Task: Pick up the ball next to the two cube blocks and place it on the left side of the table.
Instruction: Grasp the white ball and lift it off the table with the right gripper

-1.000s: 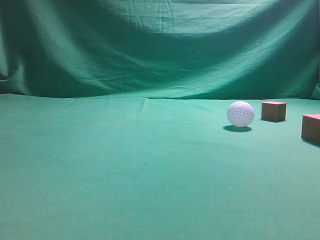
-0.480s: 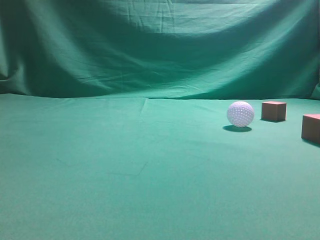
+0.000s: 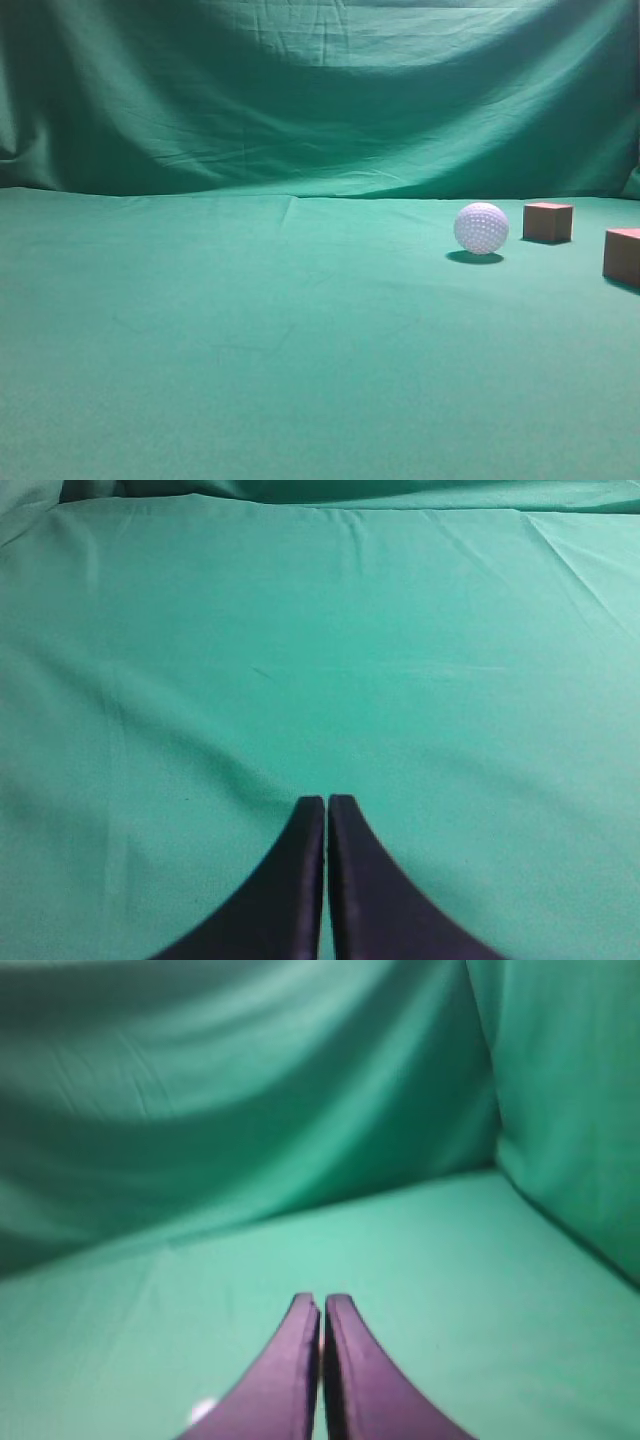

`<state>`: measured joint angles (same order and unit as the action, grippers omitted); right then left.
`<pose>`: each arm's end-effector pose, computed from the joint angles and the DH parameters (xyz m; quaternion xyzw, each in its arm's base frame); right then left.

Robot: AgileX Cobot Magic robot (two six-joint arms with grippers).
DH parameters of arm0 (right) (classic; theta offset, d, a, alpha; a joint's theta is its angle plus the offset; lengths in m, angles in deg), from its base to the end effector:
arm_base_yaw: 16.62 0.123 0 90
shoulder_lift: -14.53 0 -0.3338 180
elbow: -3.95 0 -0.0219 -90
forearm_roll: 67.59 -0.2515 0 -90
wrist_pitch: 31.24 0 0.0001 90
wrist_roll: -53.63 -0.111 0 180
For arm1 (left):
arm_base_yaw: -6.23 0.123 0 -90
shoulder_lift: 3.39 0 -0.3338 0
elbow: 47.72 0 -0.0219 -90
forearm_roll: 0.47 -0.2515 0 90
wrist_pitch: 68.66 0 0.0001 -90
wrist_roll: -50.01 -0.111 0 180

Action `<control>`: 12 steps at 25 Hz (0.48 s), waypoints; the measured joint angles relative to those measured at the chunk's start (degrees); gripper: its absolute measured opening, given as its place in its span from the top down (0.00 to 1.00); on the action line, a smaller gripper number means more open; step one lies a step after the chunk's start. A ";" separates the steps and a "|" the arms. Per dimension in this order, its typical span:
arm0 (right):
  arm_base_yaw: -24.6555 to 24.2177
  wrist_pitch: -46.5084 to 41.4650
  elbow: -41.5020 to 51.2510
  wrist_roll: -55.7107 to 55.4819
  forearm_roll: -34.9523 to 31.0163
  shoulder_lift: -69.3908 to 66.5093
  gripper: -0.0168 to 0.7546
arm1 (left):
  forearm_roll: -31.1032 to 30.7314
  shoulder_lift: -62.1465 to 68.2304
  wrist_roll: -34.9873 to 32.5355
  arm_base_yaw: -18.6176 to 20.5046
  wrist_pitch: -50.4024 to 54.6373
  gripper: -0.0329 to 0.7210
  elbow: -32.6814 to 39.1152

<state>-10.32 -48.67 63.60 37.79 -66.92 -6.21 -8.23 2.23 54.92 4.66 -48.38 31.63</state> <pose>0.0419 0.0042 0.2896 0.0596 0.7513 0.1213 0.6460 0.0236 0.0046 0.1706 0.0131 0.7936 0.0228 0.6079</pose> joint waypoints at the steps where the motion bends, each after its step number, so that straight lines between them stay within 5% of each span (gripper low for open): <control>1: 0.00 -2.58 -1.84 0.73 0.00 -2.80 0.98 | 0.00 0.00 0.00 0.00 0.00 0.96 0.00; 7: 0.00 -9.22 -9.32 3.86 -0.59 -20.59 0.98 | 0.00 0.00 0.00 0.00 0.00 0.96 0.00; 12: 0.00 -18.06 -17.55 20.02 -10.43 -33.93 0.98 | 0.00 0.00 0.00 0.00 0.00 0.96 0.00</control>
<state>-10.32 -66.73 46.06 57.80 -77.35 -40.14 -8.23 2.23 54.92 4.66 -48.38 31.63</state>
